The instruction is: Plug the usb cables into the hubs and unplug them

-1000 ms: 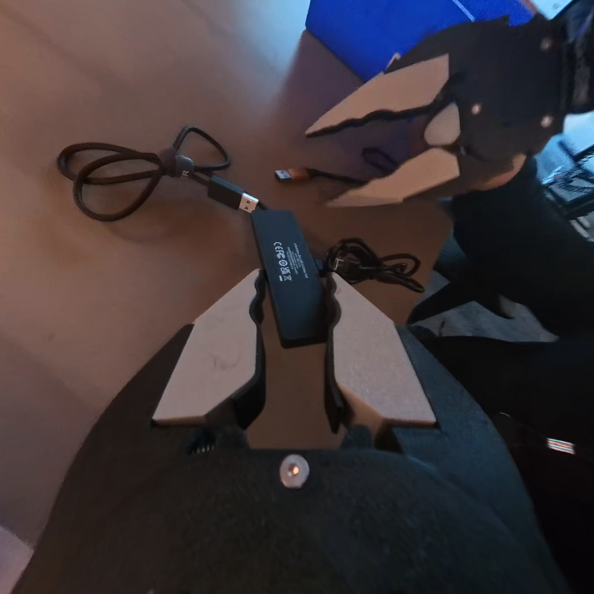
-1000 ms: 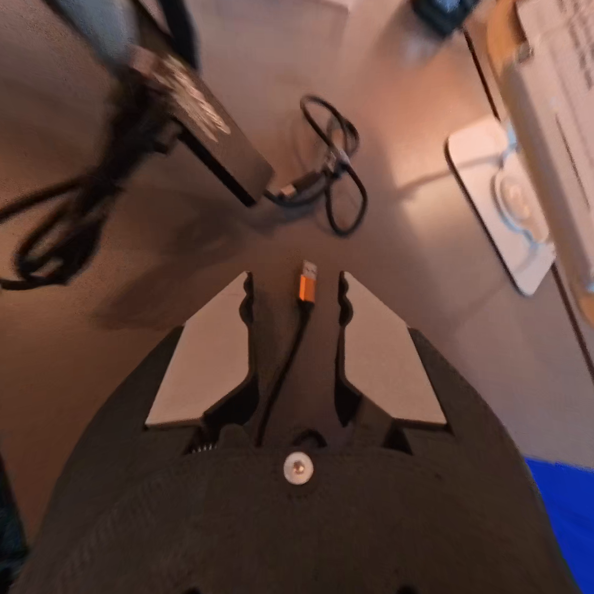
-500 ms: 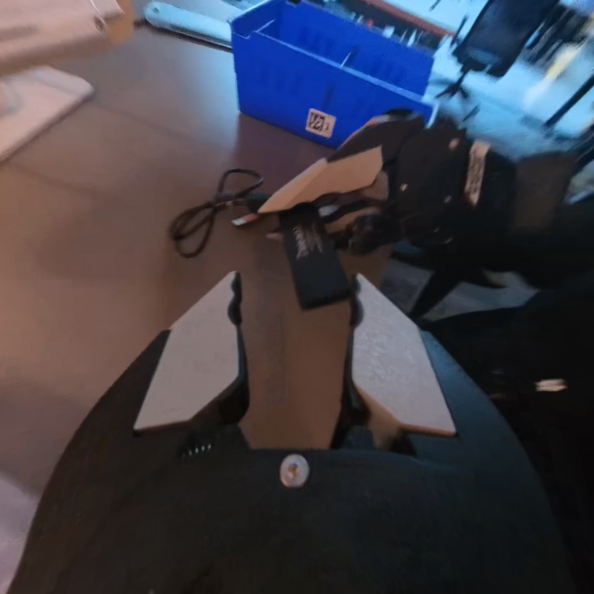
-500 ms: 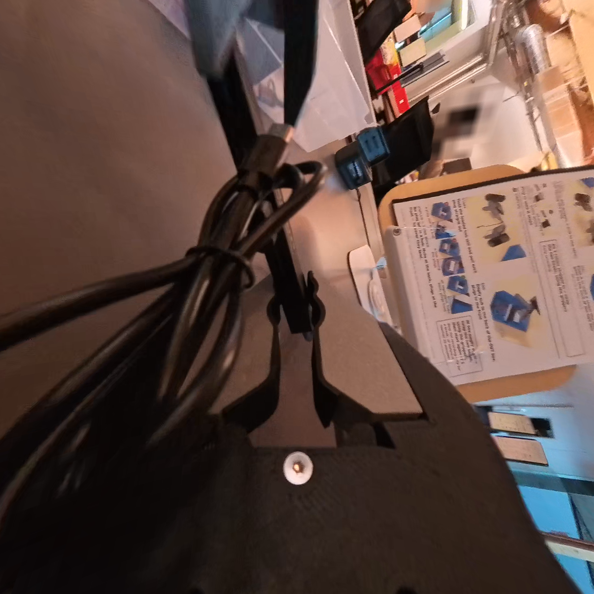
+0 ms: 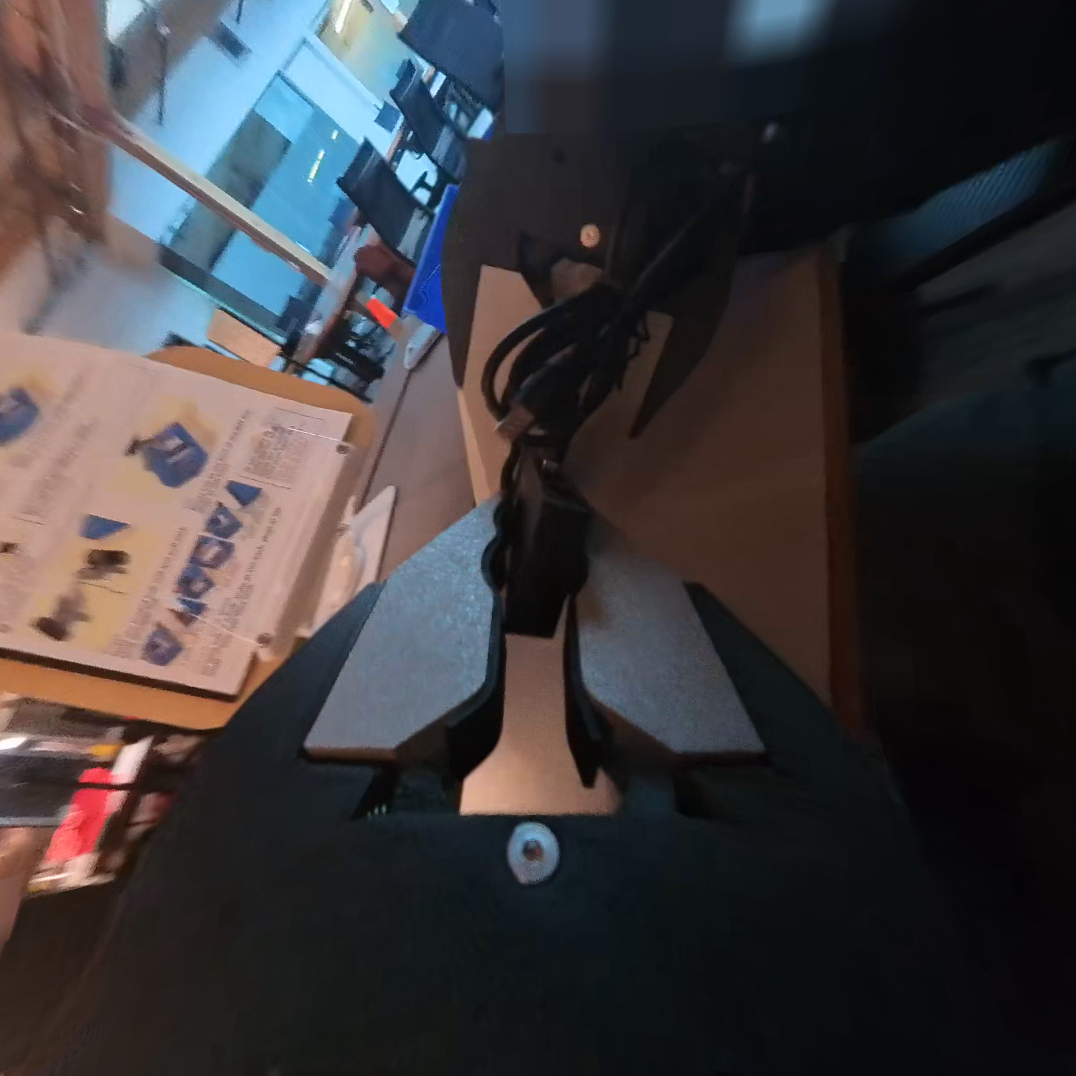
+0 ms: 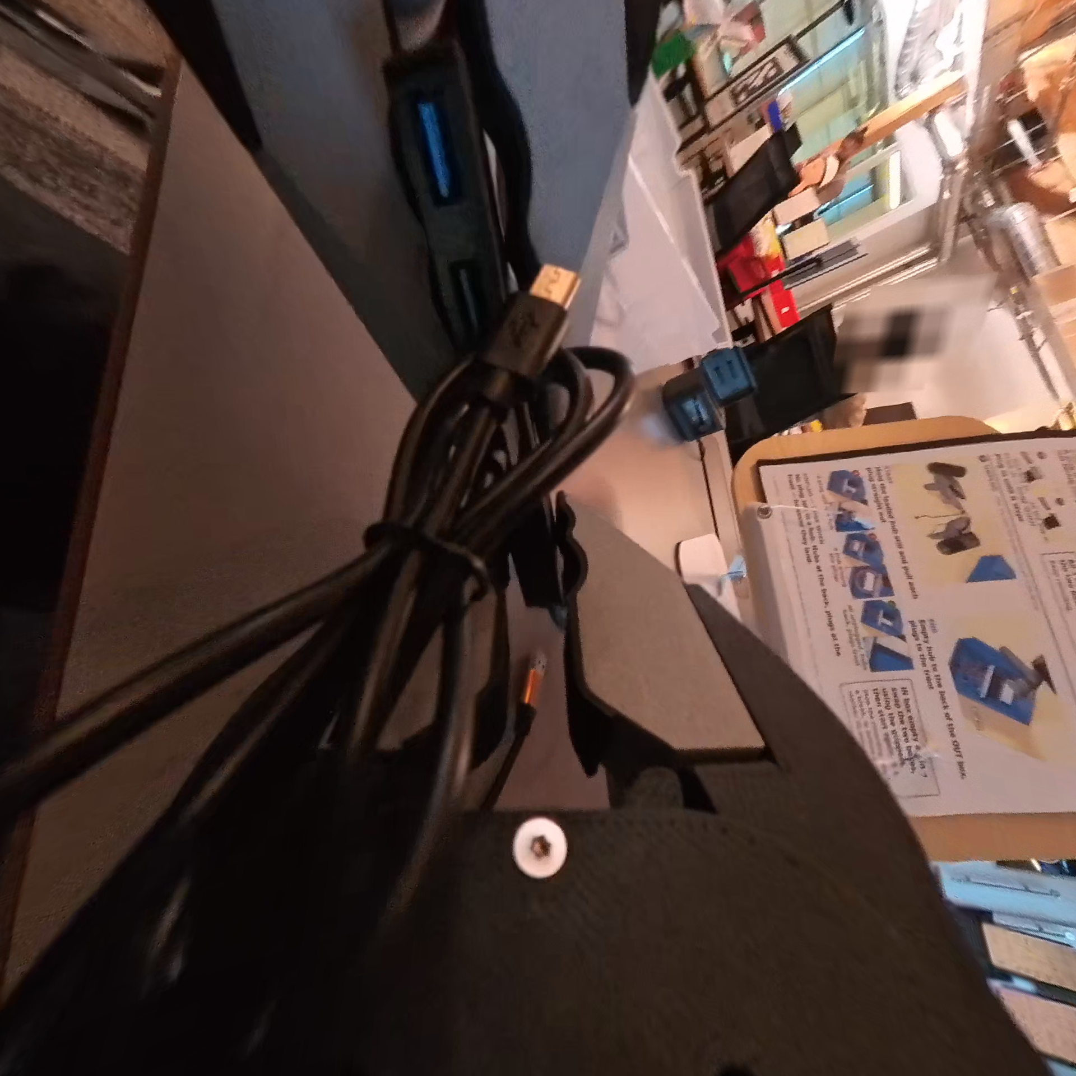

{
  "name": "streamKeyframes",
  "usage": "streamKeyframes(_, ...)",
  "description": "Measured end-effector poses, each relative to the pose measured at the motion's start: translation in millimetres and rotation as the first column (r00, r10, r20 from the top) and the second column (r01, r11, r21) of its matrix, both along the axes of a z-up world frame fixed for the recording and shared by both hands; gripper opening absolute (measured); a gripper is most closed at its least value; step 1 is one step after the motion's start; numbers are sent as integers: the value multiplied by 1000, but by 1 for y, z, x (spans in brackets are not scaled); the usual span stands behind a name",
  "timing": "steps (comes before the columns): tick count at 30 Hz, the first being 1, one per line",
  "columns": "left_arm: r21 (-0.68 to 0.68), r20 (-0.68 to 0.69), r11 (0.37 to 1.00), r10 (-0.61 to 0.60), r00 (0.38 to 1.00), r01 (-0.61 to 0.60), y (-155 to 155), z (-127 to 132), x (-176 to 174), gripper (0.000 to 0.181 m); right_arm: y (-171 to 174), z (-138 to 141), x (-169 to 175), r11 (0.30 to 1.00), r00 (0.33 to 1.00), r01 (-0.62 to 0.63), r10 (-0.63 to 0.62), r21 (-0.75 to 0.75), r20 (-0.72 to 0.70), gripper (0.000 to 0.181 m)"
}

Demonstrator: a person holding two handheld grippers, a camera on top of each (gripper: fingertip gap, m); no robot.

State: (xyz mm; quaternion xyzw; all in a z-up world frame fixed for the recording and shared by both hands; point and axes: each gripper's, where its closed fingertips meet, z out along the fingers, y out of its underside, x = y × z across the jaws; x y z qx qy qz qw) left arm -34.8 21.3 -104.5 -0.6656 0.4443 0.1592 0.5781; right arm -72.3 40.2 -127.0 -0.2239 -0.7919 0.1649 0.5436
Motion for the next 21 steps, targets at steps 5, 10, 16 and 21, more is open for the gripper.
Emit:
streamKeyframes(5, 168, -215, 974, 186, 959, -152, 5, -3, -27, 9, 48, 4, 20, 986, 983, 164, -161, -19, 90, 16)
streamKeyframes(10, 227, -285, 948, 283, 916, -222, 12, -20, -54, 9, 95, -7, 46, 904, 915, 352, -279, -244, 290, 32)
streamKeyframes(16, 238, -411, 948, 296, 862, -212, 30, -41, -63, 9, 107, -40, 41, 872, 859, 454, -374, -184, 350, 27)
streamKeyframes(21, 277, -447, 944, 290, 846, -177, 38, -33, -66, 9, 108, -67, 27, 758, 811, 542, -359, -364, 462, 26)
